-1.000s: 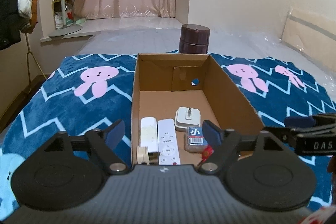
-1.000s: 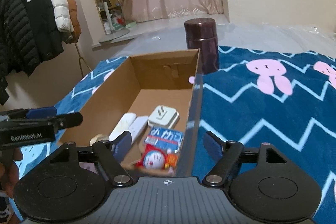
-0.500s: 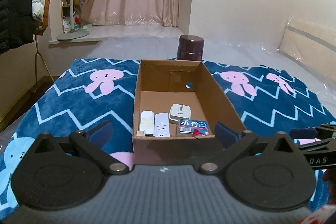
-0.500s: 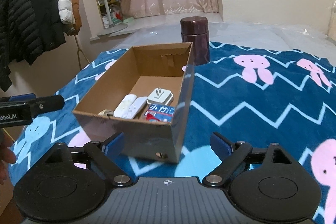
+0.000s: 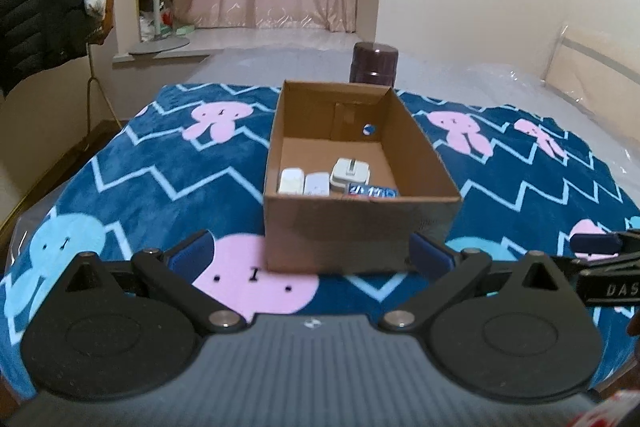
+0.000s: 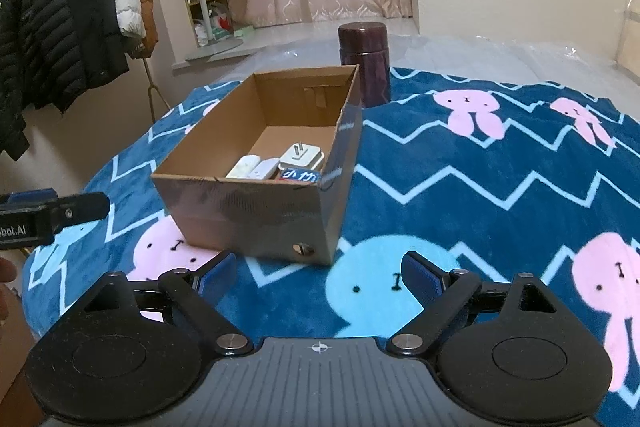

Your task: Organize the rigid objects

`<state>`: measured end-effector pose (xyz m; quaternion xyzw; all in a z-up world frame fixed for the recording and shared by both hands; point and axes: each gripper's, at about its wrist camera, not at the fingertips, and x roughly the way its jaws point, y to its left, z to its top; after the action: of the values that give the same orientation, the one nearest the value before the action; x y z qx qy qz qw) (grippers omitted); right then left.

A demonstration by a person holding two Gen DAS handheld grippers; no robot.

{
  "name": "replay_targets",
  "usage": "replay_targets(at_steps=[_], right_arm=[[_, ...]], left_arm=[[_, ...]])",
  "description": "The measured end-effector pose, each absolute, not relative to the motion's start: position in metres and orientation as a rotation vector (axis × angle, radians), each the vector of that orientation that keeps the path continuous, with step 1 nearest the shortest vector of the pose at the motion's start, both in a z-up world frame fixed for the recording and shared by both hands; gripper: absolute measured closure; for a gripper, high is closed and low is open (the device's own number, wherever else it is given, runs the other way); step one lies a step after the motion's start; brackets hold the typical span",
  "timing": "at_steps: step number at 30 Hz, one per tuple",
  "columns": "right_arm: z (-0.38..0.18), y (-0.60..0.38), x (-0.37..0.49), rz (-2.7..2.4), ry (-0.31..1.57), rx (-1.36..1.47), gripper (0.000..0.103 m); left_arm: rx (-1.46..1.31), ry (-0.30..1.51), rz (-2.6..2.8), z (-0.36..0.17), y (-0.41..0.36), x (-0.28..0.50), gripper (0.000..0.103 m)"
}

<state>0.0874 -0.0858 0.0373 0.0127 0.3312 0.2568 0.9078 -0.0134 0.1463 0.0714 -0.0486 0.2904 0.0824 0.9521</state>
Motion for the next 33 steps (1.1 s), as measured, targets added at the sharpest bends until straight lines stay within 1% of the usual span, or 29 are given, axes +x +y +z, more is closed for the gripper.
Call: replay_targets(at_steps=[13,33], right_arm=[[0.028,-0.093,0.08,0.522,0.709,0.031,0.016],[0.018,-0.091,0.085,0.507,0.722,0.018,0.016]], left_arm=[[-0.103,0.632,0.186,0.054,0.137,-0.026,0.001],[-0.088,0.639,0.185,0.046,0.132,-0.024,0.001]])
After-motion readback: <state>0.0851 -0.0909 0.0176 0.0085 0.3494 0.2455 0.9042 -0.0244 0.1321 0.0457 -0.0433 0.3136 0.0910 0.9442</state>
